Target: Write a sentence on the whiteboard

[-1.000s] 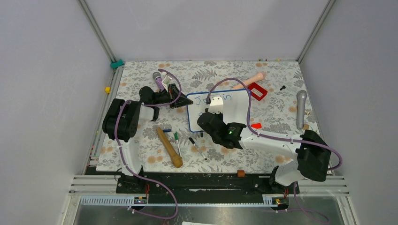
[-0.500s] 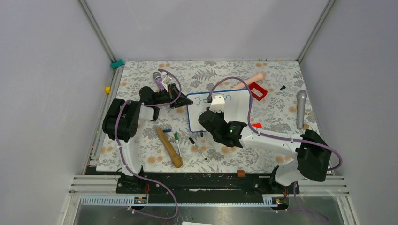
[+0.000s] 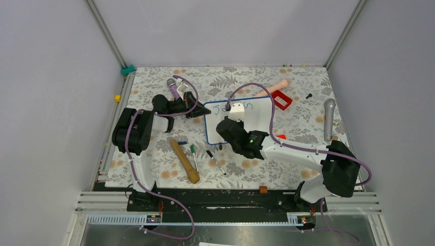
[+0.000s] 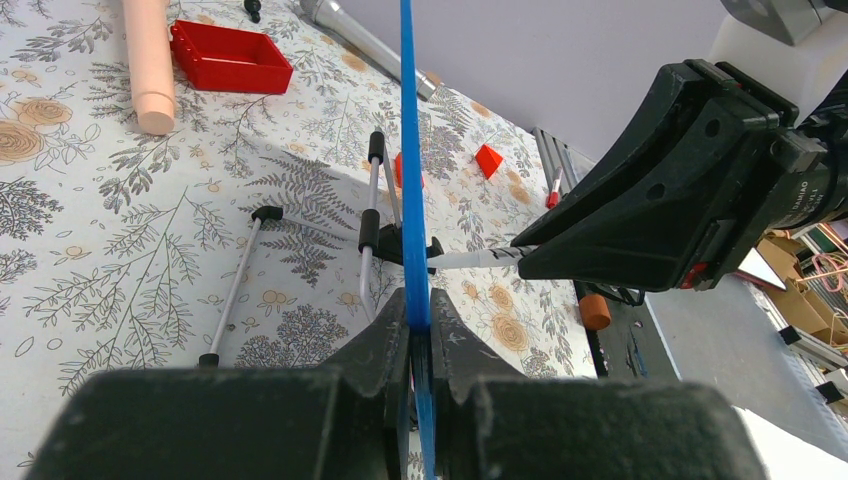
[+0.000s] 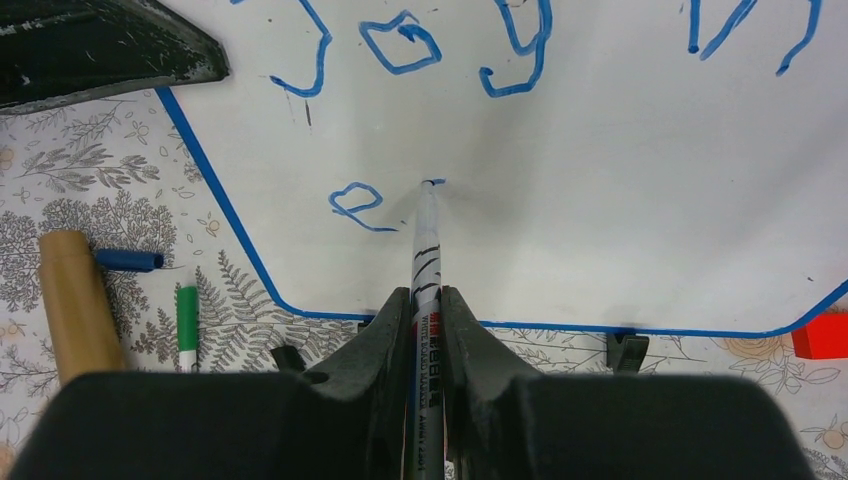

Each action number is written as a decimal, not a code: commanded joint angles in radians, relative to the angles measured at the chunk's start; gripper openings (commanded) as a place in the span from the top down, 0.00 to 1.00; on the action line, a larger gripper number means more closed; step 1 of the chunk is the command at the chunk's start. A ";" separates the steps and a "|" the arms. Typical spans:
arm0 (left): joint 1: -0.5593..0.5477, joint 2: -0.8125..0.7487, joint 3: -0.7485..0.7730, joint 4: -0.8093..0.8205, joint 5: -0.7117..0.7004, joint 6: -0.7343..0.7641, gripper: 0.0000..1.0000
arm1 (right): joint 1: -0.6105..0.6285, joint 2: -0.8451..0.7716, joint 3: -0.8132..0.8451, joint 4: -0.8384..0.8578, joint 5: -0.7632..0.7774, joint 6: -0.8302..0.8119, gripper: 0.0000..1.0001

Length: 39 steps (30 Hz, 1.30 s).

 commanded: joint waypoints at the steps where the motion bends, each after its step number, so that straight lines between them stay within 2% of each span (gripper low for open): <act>1: -0.014 0.037 -0.013 0.032 0.124 0.100 1.00 | -0.011 0.017 0.051 0.007 -0.022 -0.013 1.00; 27: -0.014 0.033 -0.013 0.031 0.125 0.102 1.00 | -0.026 0.063 0.123 -0.163 -0.029 0.081 1.00; 39: -0.013 0.034 -0.013 0.032 0.125 0.102 1.00 | -0.037 0.018 0.078 -0.103 0.015 0.084 1.00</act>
